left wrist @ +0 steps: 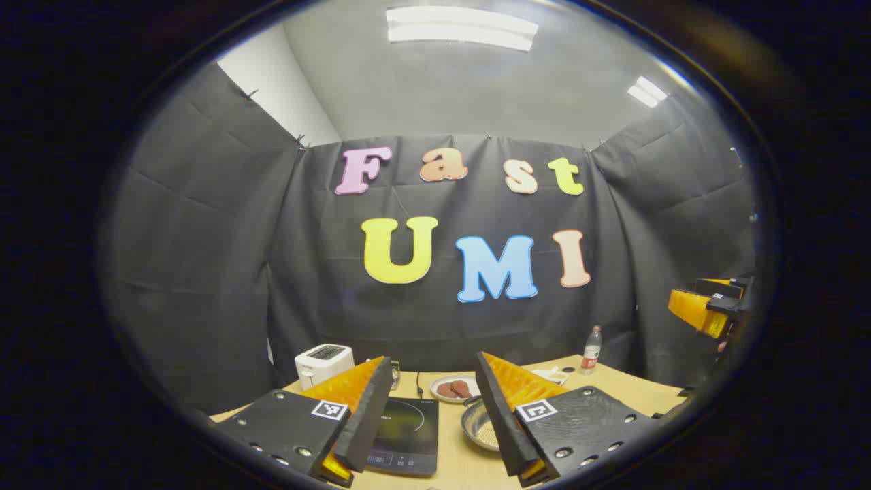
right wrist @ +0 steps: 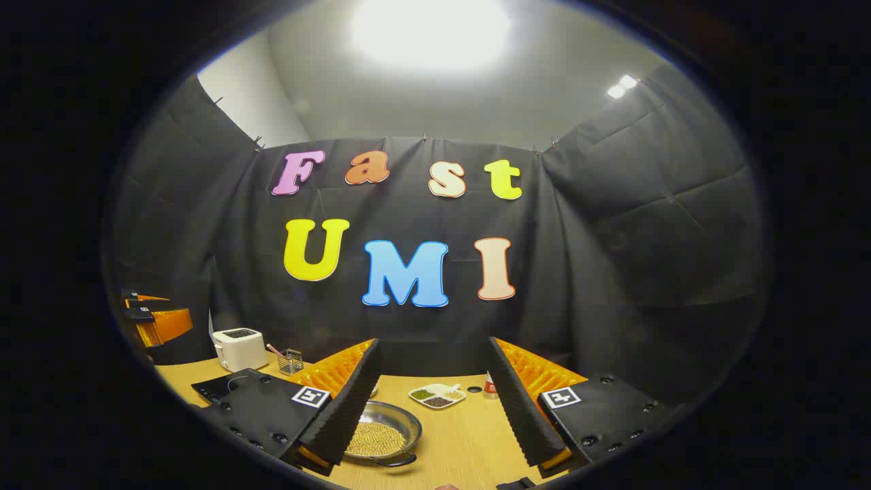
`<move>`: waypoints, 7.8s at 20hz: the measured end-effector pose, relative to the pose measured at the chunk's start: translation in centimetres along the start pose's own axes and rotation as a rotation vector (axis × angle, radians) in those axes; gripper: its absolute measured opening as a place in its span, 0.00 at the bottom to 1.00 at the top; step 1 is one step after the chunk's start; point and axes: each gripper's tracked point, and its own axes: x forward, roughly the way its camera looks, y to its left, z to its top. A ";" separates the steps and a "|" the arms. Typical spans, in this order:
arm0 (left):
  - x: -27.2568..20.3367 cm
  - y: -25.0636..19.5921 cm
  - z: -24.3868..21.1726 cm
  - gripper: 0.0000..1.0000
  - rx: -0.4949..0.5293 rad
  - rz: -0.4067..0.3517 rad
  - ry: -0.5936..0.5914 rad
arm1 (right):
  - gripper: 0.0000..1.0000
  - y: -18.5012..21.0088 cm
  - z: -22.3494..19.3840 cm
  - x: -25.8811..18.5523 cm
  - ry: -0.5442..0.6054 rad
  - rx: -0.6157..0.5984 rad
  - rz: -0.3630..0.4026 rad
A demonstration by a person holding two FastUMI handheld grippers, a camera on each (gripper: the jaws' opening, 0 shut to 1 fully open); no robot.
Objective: First push the handle of the pot to place it horizontally, then grasp the pot with both hands and set it on the induction cooktop.
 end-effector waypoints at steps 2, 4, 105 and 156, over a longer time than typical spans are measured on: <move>-0.1 0.1 0.3 0.72 0.003 0.012 -0.003 | 0.97 0.2 0.2 -0.2 -0.006 -0.020 0.007; -0.2 0.2 0.6 0.72 0.005 0.021 -0.011 | 0.97 0.6 0.6 -0.4 -0.016 -0.025 0.019; 3.9 6.1 -4.2 0.72 0.124 0.270 0.116 | 0.02 10.4 -32.6 0.1 1.006 -0.163 0.619; 7.2 -0.2 -8.0 0.72 0.138 0.295 0.199 | 0.05 -1.2 -36.1 14.5 0.996 -0.121 0.344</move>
